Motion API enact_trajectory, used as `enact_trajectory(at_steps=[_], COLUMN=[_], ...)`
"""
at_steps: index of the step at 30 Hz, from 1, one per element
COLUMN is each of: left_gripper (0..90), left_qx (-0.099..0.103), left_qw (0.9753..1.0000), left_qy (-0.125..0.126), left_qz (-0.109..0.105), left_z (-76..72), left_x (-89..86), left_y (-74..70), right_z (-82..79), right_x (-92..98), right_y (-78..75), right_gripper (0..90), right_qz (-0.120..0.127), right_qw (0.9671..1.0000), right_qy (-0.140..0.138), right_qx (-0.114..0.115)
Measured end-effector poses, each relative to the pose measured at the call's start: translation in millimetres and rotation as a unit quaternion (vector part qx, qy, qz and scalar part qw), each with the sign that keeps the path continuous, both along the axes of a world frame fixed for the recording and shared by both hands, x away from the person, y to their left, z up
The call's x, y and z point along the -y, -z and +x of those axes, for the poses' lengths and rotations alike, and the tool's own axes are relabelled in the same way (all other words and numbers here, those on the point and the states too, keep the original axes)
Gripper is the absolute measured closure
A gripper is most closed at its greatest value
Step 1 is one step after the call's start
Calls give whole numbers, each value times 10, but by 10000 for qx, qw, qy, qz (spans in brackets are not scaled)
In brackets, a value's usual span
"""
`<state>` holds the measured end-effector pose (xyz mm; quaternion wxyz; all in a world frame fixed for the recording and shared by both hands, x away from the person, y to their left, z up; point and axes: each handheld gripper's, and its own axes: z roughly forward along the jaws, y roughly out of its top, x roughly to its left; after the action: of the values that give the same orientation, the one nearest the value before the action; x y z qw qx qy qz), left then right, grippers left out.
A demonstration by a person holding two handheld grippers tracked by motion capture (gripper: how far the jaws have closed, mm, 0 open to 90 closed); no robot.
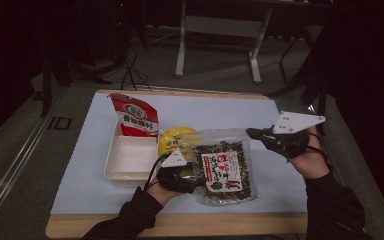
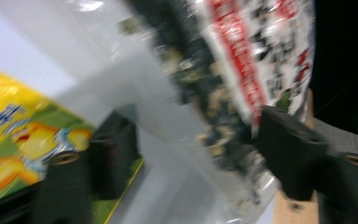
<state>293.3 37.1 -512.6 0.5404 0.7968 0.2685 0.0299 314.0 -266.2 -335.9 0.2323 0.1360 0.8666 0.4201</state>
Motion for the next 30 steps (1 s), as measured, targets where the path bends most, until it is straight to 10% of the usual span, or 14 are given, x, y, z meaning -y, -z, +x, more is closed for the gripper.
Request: enact_trajectory(at_steps=[8,13,30], left_gripper=[676,714,780], left_qx=[-26,179,274], left_qw=[9988,9983,9995], left_qy=[472,532,142], left_qz=[-109,172,23], left_z=[-59,-142,-203], left_x=[87,93,-94], left_y=[-66,-204,-606], right_z=[-10,-6,57], right_x=[31,49,202], right_y=[-35,-59,-68], right_gripper=[900,900,724], right_qz=[83,29,576], right_qw=[10000,10000,9980], right_qy=[21,88,263], right_qx=[-25,-17,-85])
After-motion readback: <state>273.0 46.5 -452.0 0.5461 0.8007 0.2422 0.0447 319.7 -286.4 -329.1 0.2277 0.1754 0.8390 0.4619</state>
